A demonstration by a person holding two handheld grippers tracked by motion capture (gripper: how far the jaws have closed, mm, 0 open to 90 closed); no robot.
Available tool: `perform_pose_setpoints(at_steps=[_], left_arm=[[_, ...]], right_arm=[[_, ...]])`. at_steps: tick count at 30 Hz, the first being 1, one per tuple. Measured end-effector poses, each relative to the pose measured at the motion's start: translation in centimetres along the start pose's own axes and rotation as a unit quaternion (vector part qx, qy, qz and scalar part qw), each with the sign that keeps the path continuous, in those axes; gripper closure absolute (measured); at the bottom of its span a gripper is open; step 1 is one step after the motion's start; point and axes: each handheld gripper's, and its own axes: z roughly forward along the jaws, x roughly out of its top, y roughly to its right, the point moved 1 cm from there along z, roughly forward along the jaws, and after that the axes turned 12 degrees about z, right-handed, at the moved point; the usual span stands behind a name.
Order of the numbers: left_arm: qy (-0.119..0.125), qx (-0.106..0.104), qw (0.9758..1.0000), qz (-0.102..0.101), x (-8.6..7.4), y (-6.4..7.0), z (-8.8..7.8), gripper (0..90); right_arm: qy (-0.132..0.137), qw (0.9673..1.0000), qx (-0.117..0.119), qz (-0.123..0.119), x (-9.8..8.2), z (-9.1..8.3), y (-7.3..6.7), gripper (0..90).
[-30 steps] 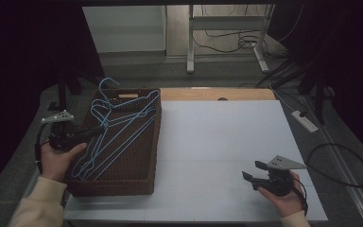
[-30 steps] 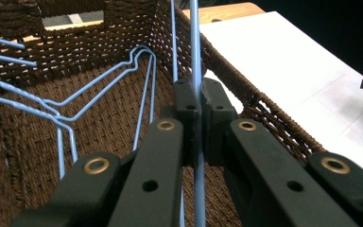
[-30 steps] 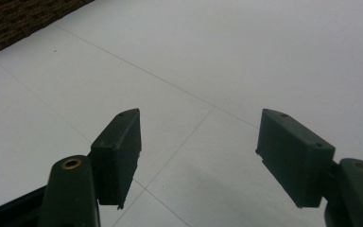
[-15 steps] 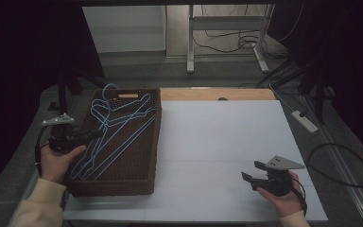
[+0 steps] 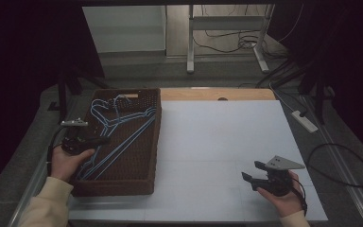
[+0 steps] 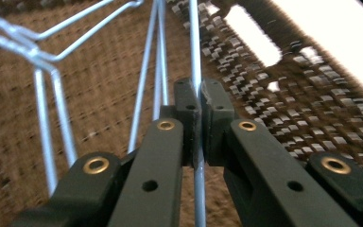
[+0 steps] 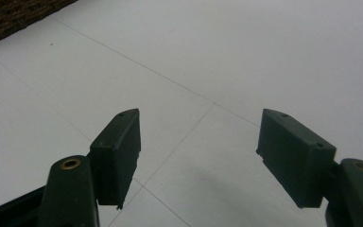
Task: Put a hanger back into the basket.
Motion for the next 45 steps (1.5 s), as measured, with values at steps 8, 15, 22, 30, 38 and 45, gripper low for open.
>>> perform_pose_setpoints(at_steps=[8,15,22,30,38,45], left_arm=[[-0.060,0.102,0.9929,-0.008,0.1,-0.8,1.0,86.4],[-0.050,0.164,0.9850,0.018,0.4,-0.6,0.9,54.8],[0.025,0.111,0.9926,0.043,0.7,1.1,-0.7,39.0],[0.085,0.070,0.9906,0.082,0.8,4.8,-2.3,37.4],[0.112,0.036,0.9880,0.101,0.1,8.6,-2.2,36.5],[0.130,0.002,0.9874,0.090,-1.4,11.0,-1.2,35.6]], right_arm=[[0.002,1.0000,-0.004,0.001,0.0,-0.1,0.1,31.4],[0.002,1.0000,-0.003,-0.001,0.0,-0.2,0.1,31.4],[0.004,1.0000,-0.003,0.000,0.1,-0.2,0.2,31.2],[0.005,1.0000,-0.003,-0.001,0.1,-0.3,0.2,30.9],[0.006,1.0000,0.000,-0.001,0.1,-0.4,0.3,30.7],[0.012,0.9999,0.000,0.003,0.2,-0.7,0.6,30.7]])
